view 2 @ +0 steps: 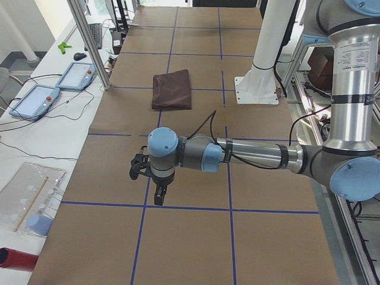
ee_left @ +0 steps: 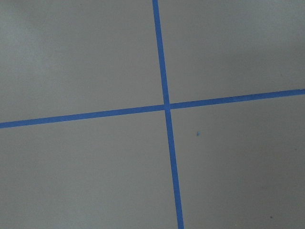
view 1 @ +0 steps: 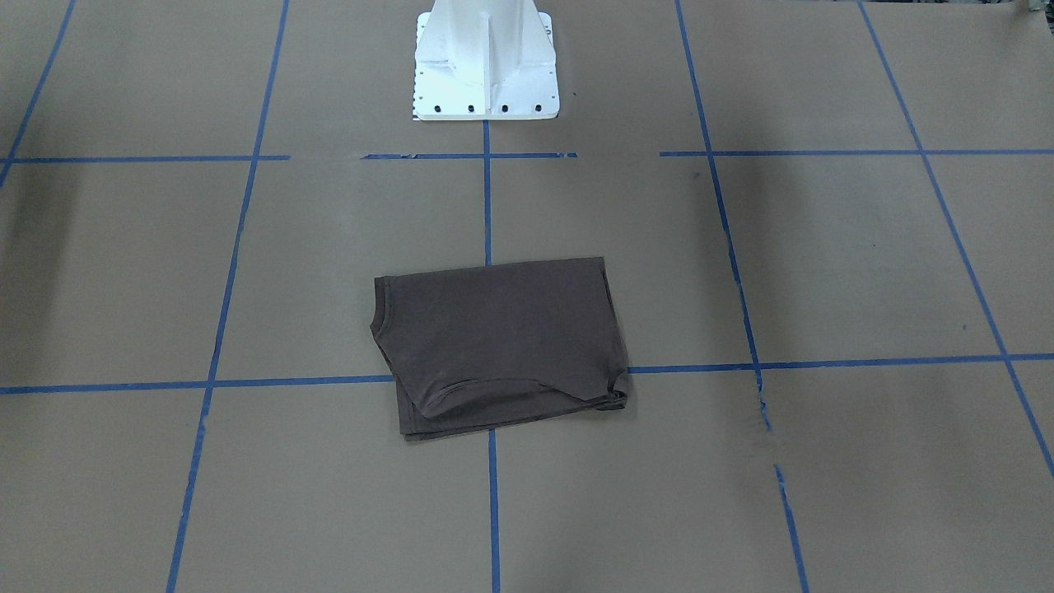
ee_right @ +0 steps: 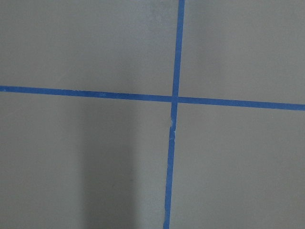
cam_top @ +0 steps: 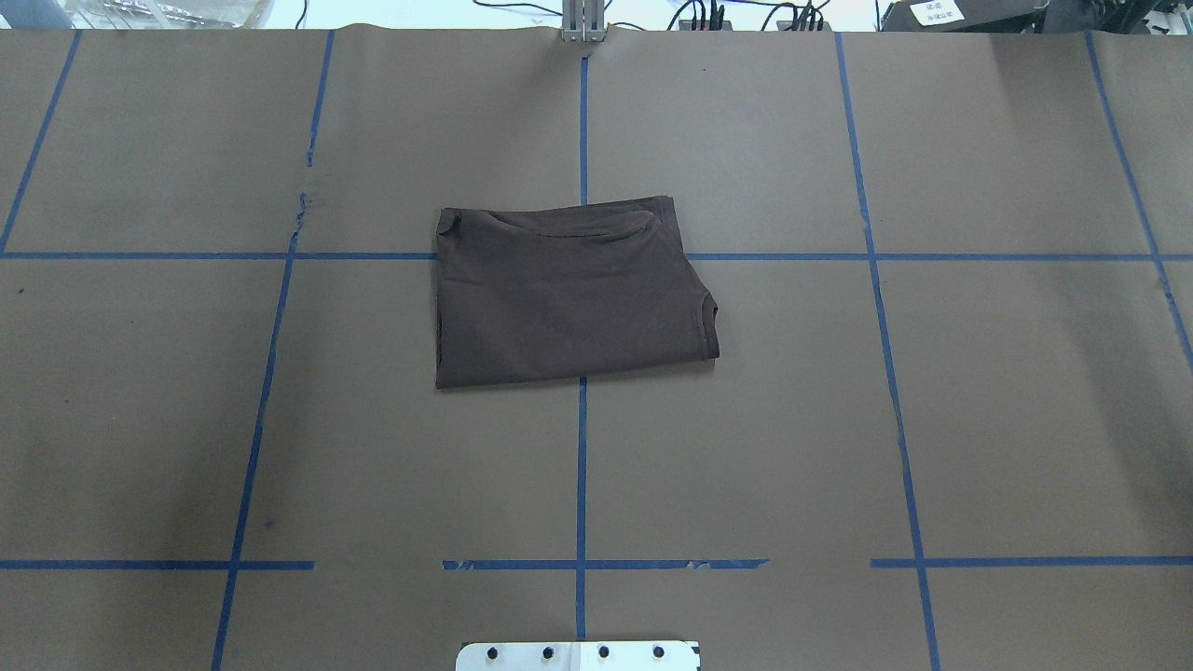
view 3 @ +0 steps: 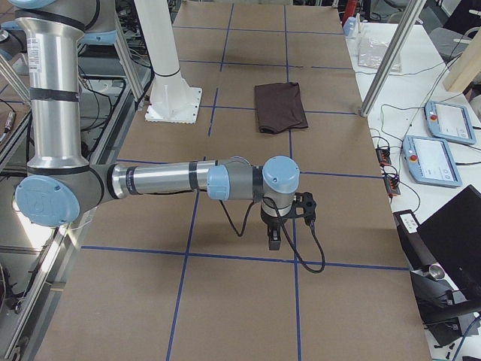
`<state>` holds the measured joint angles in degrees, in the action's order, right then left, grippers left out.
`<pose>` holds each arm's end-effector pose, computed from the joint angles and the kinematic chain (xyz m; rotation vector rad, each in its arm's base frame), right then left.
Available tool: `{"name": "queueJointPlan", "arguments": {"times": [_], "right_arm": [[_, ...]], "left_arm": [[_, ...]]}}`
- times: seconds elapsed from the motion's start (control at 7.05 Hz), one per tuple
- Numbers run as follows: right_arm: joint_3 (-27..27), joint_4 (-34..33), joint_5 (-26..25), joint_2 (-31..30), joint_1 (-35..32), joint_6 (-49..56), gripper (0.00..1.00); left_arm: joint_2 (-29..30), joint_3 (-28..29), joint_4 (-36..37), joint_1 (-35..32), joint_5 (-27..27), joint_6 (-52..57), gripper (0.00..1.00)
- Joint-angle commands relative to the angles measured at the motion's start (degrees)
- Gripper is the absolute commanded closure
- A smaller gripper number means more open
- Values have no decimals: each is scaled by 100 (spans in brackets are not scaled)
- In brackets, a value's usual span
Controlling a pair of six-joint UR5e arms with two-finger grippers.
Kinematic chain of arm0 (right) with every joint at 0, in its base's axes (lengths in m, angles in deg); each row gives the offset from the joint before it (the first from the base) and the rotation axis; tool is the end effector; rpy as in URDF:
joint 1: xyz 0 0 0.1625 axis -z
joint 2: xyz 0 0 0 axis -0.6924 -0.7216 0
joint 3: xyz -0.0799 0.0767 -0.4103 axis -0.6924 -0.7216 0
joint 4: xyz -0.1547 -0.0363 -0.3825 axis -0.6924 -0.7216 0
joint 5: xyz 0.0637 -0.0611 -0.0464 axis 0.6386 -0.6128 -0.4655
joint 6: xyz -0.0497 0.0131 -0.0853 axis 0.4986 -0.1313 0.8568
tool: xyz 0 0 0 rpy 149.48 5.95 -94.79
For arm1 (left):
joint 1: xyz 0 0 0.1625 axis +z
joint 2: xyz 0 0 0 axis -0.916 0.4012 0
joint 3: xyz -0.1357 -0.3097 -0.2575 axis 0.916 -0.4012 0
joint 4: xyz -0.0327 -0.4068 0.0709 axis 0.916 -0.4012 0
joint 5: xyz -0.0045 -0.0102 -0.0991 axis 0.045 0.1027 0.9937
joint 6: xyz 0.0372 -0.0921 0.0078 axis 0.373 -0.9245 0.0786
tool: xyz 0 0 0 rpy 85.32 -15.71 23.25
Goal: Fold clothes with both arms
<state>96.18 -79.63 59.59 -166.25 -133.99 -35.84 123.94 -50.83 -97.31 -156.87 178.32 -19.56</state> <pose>0.0642 -0.4815 0.6041 0.0518 -0.7863 -0.0348 -0.0686 -0.4745 0.6077 0.1503 0.7609 0.0613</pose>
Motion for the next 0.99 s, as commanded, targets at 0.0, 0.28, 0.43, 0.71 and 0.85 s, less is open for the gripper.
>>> {"name": "queueJointPlan", "arguments": {"times": [0.0,0.28,0.43,0.71,0.85], "right_arm": [[24,7,0,3,0,-139,0],[33,7,0,12,0,-148,0],[33,7,0,12,0,-148,0],[68,15,0,21,0,-157,0],[94,15,9,29,0,-148,0]], "left_arm": [[0,9,0,0,9,-53,0],[0,9,0,0,9,-193,0],[0,9,0,0,9,-194,0],[0,9,0,0,9,-211,0],[0,9,0,0,9,-211,0]]}}
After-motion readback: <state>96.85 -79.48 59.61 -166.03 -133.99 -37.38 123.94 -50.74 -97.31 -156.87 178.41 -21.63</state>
